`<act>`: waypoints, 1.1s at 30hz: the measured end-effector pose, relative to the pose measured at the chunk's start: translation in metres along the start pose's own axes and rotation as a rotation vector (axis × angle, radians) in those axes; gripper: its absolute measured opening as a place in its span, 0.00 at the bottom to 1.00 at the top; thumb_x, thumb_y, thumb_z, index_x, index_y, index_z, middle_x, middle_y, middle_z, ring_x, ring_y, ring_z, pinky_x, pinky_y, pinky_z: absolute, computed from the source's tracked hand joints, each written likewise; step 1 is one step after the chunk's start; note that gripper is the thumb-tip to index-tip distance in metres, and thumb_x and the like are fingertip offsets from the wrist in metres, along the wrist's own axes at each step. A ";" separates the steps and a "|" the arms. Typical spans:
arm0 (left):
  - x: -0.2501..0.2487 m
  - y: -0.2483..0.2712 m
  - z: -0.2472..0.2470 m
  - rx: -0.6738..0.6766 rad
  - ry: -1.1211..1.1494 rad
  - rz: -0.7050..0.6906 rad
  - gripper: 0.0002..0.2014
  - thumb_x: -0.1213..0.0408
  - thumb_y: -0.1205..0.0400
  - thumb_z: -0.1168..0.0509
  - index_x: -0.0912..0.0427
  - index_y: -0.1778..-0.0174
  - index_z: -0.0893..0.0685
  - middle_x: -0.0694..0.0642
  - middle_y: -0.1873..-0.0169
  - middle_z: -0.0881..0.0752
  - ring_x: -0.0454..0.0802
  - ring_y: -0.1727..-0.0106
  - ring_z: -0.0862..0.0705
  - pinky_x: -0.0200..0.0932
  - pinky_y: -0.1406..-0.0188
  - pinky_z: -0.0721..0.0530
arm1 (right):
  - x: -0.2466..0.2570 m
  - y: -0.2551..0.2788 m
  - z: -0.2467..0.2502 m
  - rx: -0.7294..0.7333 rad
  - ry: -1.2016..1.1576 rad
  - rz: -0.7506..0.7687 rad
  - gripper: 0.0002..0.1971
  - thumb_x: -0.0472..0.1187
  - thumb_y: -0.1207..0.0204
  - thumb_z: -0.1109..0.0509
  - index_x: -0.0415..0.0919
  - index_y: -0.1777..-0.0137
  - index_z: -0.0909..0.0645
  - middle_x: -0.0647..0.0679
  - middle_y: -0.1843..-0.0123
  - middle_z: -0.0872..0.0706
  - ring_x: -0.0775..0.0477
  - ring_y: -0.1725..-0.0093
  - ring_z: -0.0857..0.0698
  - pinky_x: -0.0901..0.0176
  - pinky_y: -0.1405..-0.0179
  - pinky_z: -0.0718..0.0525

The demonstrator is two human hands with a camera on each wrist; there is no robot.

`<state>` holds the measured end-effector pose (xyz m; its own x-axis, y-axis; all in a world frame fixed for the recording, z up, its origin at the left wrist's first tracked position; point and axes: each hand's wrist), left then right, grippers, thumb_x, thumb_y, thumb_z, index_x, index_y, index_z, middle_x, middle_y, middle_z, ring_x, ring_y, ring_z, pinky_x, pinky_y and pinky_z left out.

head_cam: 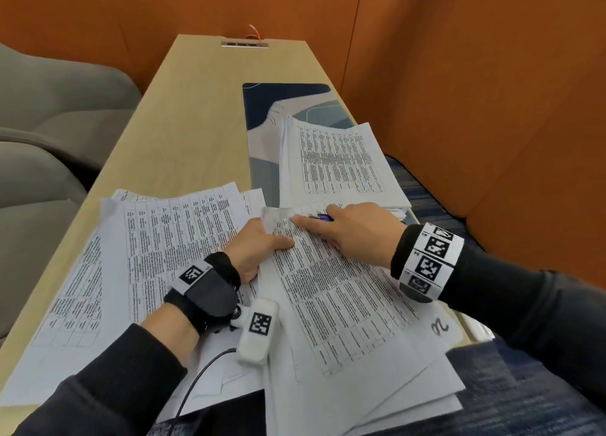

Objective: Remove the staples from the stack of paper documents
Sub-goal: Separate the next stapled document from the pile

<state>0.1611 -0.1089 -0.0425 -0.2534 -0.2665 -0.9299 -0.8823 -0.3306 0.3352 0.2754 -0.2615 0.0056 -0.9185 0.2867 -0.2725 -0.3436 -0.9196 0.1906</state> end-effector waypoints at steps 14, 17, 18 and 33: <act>-0.016 -0.001 0.003 0.121 0.224 0.131 0.16 0.73 0.20 0.43 0.63 0.39 0.17 0.63 0.51 0.10 0.58 0.55 0.10 0.50 0.54 0.10 | -0.031 0.023 -0.018 0.198 -0.712 -0.116 0.25 0.54 0.13 0.41 0.66 0.18 0.40 0.57 0.17 0.32 0.48 0.24 0.26 0.61 0.28 0.33; -0.013 -0.005 -0.004 0.112 0.160 0.133 0.18 0.77 0.20 0.42 0.63 0.35 0.19 0.66 0.48 0.11 0.60 0.53 0.10 0.52 0.57 0.10 | -0.026 0.020 -0.014 0.205 -0.681 -0.123 0.25 0.55 0.14 0.42 0.67 0.18 0.41 0.52 0.20 0.27 0.51 0.37 0.19 0.60 0.37 0.24; -0.011 -0.006 -0.006 0.087 0.120 0.119 0.18 0.80 0.20 0.42 0.64 0.36 0.19 0.66 0.49 0.10 0.61 0.53 0.10 0.52 0.59 0.10 | -0.024 0.020 -0.012 0.202 -0.675 -0.122 0.25 0.54 0.13 0.42 0.66 0.17 0.41 0.50 0.22 0.25 0.55 0.46 0.18 0.63 0.45 0.25; -0.004 -0.017 -0.005 0.007 -0.088 0.101 0.24 0.86 0.25 0.37 0.61 0.36 0.22 0.69 0.48 0.12 0.65 0.50 0.11 0.59 0.56 0.11 | -0.027 0.020 -0.011 0.267 -0.647 -0.097 0.27 0.52 0.13 0.41 0.66 0.17 0.43 0.54 0.16 0.34 0.48 0.25 0.26 0.59 0.28 0.33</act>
<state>0.1787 -0.1071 -0.0439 -0.3742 -0.2176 -0.9015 -0.8532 -0.3000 0.4266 0.2956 -0.2905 0.0067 -0.7850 0.5424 0.2994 -0.3899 -0.8081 0.4415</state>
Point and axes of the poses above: each hand's wrist, its own y-axis away from the middle knuckle, its own z-axis out of the back of the hand, x = y × z
